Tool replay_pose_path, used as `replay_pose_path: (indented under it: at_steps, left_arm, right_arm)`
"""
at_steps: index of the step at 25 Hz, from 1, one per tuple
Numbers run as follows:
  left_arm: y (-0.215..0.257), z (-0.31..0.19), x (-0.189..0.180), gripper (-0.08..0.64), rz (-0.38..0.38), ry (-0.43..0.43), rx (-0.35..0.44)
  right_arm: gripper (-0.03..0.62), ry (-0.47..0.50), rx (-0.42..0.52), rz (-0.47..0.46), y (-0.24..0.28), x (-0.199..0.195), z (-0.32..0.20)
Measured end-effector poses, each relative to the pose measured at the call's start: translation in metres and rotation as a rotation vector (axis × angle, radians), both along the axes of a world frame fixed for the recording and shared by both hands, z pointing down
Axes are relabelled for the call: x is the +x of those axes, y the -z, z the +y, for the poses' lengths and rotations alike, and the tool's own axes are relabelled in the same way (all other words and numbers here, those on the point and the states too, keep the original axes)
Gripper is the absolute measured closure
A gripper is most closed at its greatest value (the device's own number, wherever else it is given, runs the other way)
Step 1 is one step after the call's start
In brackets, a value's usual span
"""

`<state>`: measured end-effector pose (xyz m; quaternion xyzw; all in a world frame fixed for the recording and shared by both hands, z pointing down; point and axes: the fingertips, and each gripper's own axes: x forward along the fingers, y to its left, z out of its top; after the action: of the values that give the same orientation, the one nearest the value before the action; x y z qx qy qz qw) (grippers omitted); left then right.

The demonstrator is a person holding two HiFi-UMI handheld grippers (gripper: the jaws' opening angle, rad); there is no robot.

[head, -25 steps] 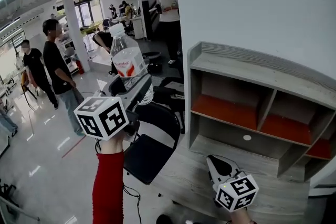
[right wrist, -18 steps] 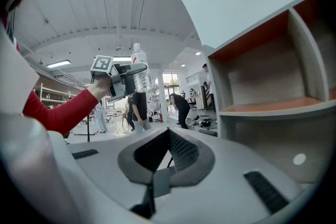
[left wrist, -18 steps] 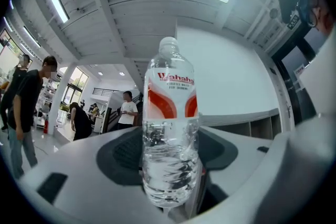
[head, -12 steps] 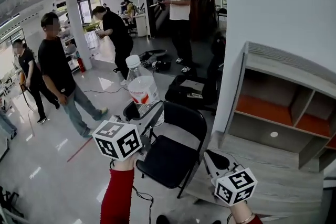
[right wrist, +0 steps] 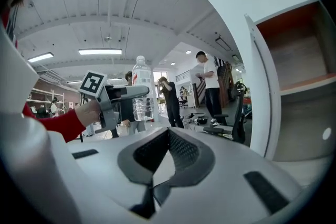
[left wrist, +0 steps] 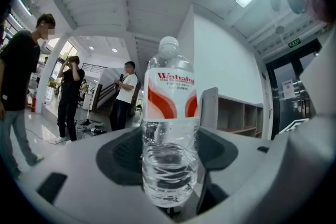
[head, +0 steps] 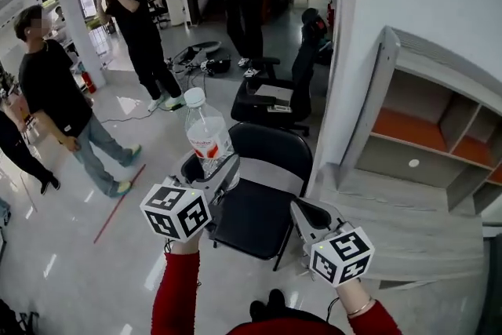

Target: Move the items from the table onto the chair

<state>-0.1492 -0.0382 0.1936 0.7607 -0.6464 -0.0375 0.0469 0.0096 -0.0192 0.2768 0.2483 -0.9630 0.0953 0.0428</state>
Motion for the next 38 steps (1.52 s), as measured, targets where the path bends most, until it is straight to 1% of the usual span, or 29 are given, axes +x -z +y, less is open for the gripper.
replay_pose_path:
  at_steps: [2,6,9,14,16,18,21,24,26,29,35,38]
  left_arm:
    - [-0.016,-0.006,-0.002,0.250,0.013,-0.012,-0.031]
    - [-0.053,-0.015,-0.004,0.250,0.003,-0.033,-0.088]
    - [-0.078,-0.022,-0.009,0.250,0.028,-0.051,-0.127]
    - [-0.130,-0.038,-0.020,0.250,0.052,-0.125,-0.235]
    - [-0.149,-0.048,-0.029,0.250,0.080,-0.155,-0.266]
    - [-0.169,-0.055,-0.038,0.250,0.088,-0.190,-0.311]
    - [-0.204,-0.065,-0.051,0.250,0.068,-0.263,-0.404]
    - [-0.246,-0.073,-0.062,0.250,0.059,-0.310,-0.504]
    - [-0.282,-0.072,-0.065,0.250,0.051,-0.334,-0.581]
    - [-0.349,-0.067,-0.065,0.250,0.043,-0.370,-0.718]
    - [-0.487,-0.061,-0.062,0.250,0.077,-0.360,-0.987]
    - [-0.549,-0.057,-0.061,0.250,0.090,-0.345,-1.109]
  right_arm:
    - [0.580,-0.013,-0.009,0.008,-0.004,-0.004,-0.006]
    - [0.580,-0.032,-0.007,-0.002,-0.014,-0.011,-0.020]
    - [0.581,-0.061,0.004,0.002,-0.019,-0.017,-0.028]
    - [0.580,-0.121,-0.010,0.026,-0.037,-0.037,-0.034]
    - [0.581,-0.157,-0.022,0.025,-0.047,-0.050,-0.044]
    - [0.580,-0.203,-0.041,0.023,-0.056,-0.065,-0.055]
    - [0.580,-0.277,-0.033,0.028,-0.066,-0.085,-0.073]
    - [0.580,-0.341,-0.025,0.036,-0.081,-0.094,-0.092]
    - [0.580,-0.378,-0.049,0.048,-0.100,-0.094,-0.100]
    - [0.580,-0.432,-0.106,0.063,-0.136,-0.089,-0.109]
    - [0.580,-0.461,-0.161,0.118,-0.201,-0.086,-0.124]
    - [0.581,-0.457,-0.186,0.138,-0.227,-0.089,-0.126]
